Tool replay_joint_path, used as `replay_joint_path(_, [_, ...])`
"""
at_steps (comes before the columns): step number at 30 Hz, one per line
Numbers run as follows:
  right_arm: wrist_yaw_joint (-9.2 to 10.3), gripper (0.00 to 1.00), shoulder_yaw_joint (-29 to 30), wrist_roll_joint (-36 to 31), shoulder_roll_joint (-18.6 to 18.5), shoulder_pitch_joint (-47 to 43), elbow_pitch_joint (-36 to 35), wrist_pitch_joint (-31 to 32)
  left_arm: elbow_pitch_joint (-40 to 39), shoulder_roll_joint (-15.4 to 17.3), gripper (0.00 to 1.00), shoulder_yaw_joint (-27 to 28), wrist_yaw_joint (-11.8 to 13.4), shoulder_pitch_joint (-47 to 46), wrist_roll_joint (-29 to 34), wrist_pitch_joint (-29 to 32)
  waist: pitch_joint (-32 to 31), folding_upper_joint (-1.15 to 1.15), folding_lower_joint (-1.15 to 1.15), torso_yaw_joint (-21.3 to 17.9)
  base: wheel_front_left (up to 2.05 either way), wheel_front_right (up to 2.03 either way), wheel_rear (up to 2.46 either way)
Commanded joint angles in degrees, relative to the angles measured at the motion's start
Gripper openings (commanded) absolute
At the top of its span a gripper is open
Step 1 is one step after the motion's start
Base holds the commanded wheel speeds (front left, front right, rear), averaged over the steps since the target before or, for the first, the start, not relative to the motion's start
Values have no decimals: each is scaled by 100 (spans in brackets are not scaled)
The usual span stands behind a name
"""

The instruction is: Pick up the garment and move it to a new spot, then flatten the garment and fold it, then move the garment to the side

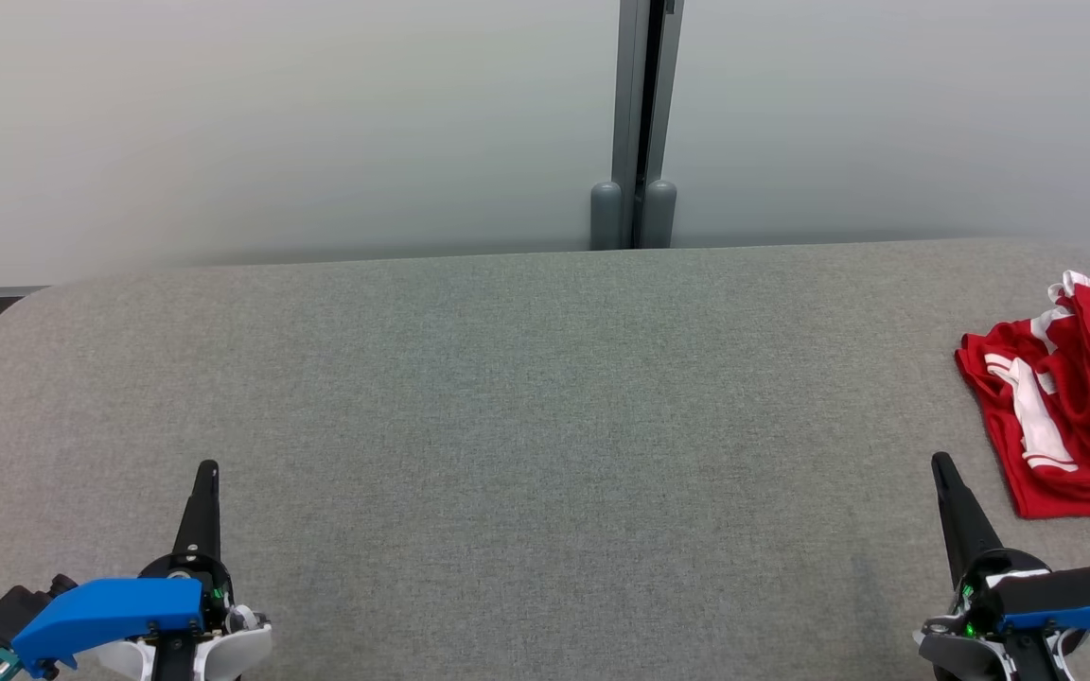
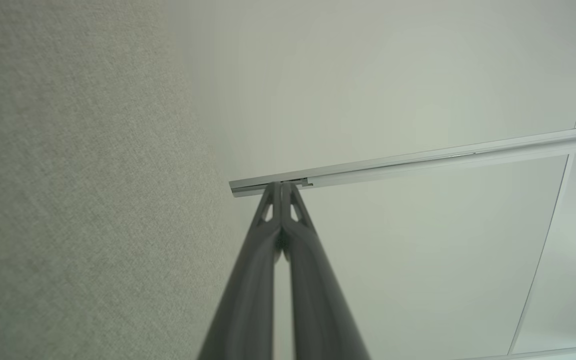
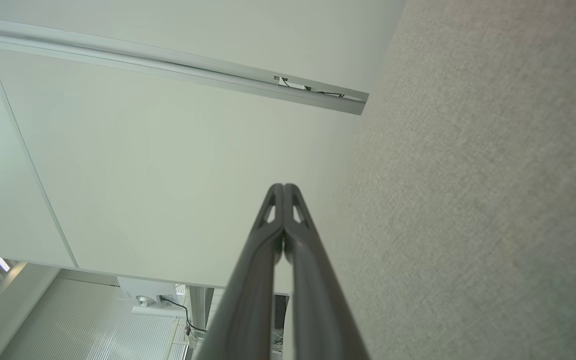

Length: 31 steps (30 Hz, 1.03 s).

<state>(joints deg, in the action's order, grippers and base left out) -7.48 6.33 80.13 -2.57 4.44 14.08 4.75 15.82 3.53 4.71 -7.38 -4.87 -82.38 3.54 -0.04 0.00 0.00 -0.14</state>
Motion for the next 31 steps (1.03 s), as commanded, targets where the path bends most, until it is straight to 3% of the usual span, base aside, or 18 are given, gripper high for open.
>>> replay_joint_path(1, [-2,0,17,140,-45,104,-27,28,-60,7,0,35,-16,-105,-103,46,1,0,0,1,0,0,0])
replay_joint_path(31, [-2,0,26,1235,-50,222,-8,191,-195,-75,0,201,-20,-162,-1008,323,22,0,0,14,0,0,0])
